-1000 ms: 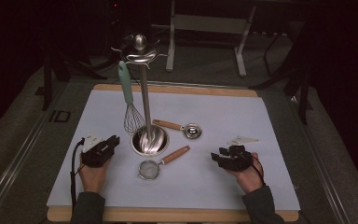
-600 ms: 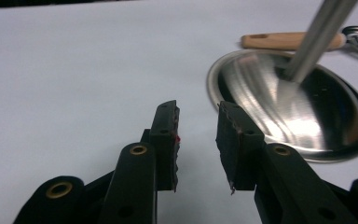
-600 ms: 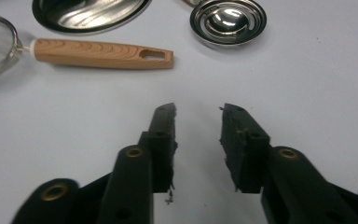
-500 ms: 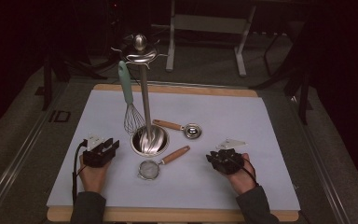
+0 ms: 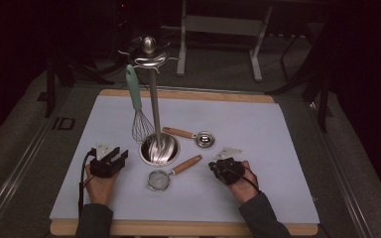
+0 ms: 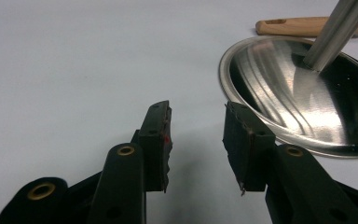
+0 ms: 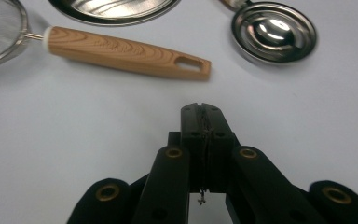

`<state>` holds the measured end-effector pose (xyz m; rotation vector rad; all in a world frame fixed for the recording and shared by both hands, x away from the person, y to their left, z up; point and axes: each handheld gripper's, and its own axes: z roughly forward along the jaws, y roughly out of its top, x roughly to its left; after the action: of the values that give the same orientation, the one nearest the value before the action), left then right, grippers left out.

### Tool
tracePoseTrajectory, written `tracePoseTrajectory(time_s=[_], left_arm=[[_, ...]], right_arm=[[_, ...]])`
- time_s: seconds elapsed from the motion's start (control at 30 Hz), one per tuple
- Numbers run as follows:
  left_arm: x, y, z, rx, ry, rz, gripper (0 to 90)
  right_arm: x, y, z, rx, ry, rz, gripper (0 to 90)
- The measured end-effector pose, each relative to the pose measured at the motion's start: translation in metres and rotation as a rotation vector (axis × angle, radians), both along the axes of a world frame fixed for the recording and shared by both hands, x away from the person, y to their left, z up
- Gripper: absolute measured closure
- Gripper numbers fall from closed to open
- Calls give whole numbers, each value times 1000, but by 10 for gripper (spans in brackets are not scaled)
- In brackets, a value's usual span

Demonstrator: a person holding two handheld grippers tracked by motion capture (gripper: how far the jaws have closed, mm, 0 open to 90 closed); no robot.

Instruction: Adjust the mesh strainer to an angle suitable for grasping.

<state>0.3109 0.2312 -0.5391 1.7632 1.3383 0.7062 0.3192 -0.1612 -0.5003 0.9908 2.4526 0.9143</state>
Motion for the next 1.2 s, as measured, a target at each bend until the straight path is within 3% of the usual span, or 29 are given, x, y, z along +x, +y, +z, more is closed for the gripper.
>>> tracePoseTrajectory(time_s=[0.27, 0.43, 0.73, 0.93, 1.2], left_arm=[[0, -1, 0, 5, 3, 1, 613], [0, -1, 0, 6, 5, 3, 611], [1, -2, 0, 20, 14, 2, 612], [1, -2, 0, 18, 15, 3, 612], [1, -1, 0, 12, 17, 6, 612]], right_arm=[[19, 33, -18, -37, 34, 21, 888], [31, 44, -22, -72, 43, 14, 896], [57, 57, -19, -60, 79, 0, 897], [73, 72, -16, -79, 95, 3, 897], [83, 93, -13, -38, 117, 12, 899]])
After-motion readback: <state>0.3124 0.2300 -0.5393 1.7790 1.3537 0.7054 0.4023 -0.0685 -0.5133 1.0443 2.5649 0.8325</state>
